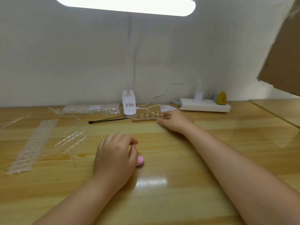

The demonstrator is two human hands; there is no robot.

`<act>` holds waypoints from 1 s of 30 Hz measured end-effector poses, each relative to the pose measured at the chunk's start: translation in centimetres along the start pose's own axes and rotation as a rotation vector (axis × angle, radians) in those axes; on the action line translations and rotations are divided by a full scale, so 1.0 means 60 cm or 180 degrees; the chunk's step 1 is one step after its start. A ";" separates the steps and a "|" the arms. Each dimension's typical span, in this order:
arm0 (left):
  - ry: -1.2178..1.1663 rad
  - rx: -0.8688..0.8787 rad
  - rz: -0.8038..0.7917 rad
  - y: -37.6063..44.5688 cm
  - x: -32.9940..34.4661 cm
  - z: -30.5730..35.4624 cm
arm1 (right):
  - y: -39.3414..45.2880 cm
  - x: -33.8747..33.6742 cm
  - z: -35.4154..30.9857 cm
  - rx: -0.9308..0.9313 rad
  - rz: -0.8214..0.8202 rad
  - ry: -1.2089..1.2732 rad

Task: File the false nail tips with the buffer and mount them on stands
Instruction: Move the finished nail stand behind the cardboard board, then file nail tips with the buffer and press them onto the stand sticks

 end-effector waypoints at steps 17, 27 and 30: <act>-0.0076 -0.0461 0.0120 0.007 0.002 -0.019 | -0.067 -0.018 0.027 -0.0371 0.0070 0.0222; 0.2245 -0.1672 -0.1024 0.057 -0.066 -0.119 | -0.169 -0.036 0.062 -0.0604 -0.0144 0.0495; 0.2192 -0.1762 -0.1171 0.055 -0.071 -0.137 | -0.189 -0.039 0.054 -0.0669 -0.0056 0.0563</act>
Point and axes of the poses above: each hand's wrist, its own y-axis towards the middle knuckle, its own x-axis out of the palm, z = x × y, the point moved 3 cm from there along y, towards the middle knuckle, and after that the axes turned 6 degrees about -x, right-handed, at the moved point
